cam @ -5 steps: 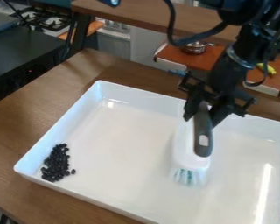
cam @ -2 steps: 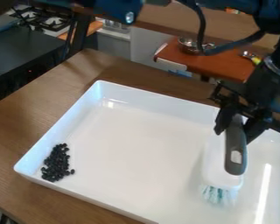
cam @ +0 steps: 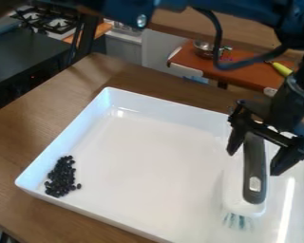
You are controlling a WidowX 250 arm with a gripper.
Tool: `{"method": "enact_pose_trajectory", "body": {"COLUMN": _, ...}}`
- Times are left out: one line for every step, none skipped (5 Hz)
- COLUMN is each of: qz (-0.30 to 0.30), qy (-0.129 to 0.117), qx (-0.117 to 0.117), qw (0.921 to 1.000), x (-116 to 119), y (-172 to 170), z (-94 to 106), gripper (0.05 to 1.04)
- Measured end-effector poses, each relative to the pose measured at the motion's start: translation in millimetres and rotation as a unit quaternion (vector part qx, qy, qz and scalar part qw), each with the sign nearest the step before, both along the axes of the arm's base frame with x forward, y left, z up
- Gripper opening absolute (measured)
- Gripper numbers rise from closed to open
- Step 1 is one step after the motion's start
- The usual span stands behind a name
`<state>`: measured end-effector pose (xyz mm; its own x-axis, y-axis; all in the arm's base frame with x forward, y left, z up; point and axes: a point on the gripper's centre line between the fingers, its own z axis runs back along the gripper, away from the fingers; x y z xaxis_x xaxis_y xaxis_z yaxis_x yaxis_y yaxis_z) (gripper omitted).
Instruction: Sweep into pile
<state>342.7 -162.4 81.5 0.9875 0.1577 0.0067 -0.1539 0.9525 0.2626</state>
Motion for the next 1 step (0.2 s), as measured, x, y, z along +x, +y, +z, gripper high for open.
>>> {"method": "enact_pose_trajectory", "body": {"qz": -0.005, "qy": 0.006, "qx": -0.060, "qw": 0.9981, "x": -12.8, "y": 2.2, "z": 49.6, "gripper": 1.011}}
